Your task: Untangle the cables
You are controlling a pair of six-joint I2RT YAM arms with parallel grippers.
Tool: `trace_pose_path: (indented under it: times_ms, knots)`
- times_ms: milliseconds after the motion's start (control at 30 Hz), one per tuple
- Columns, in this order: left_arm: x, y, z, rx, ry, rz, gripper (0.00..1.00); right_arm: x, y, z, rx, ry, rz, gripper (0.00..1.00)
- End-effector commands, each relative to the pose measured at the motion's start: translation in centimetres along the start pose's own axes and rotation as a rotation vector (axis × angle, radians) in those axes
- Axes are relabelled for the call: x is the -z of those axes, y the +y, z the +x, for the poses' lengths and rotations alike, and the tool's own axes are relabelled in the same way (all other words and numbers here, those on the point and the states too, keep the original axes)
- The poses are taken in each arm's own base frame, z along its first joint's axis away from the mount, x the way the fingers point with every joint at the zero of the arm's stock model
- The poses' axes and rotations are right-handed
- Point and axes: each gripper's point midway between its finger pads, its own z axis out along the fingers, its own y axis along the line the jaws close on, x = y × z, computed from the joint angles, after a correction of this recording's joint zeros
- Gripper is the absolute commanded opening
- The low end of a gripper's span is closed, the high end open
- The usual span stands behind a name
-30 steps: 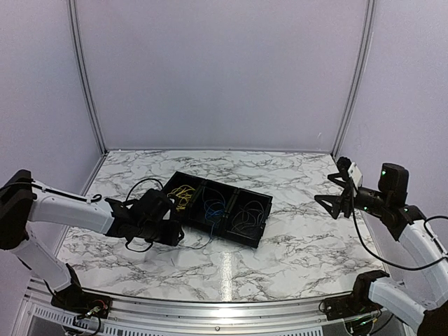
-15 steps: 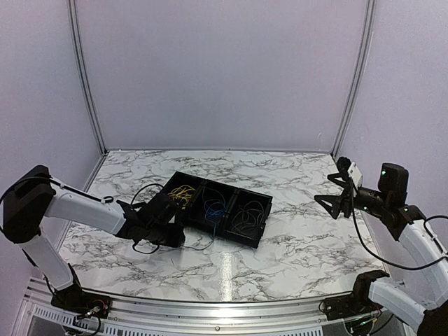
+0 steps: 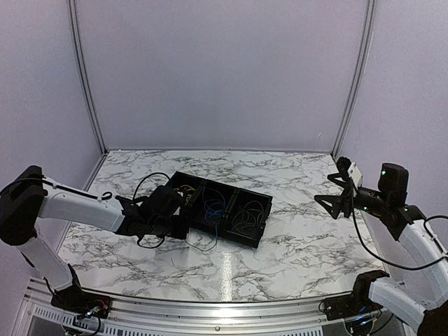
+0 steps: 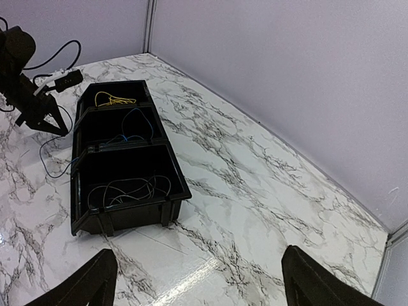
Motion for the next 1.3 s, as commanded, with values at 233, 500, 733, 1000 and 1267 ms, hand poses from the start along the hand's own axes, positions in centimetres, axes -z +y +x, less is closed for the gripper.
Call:
trace_pose_path:
  times_ms: [233, 500, 733, 1000, 1267]
  knots:
    - [4.9, -3.7, -3.0, -0.125, -0.099, 0.105, 0.00, 0.3, -0.1, -0.3, 0.017, -0.003, 0.007, 0.89]
    - [4.6, -5.9, -7.3, -0.294, -0.220, 0.072, 0.00, 0.3, 0.0, -0.3, 0.019, -0.005, 0.006, 0.89]
    - [1.4, -6.0, -14.3, -0.394, -0.291, -0.025, 0.00, 0.5, -0.1, -0.5, 0.024, -0.007, 0.017, 0.89]
    - [-3.8, -6.3, -18.0, -0.430, -0.307, -0.038, 0.00, 0.7, -0.2, -0.6, 0.032, -0.007, 0.032, 0.89]
    - [-5.8, -5.8, -13.7, -0.343, -0.186, 0.025, 0.00, 0.6, -0.2, -0.5, 0.039, -0.006, 0.031, 0.89]
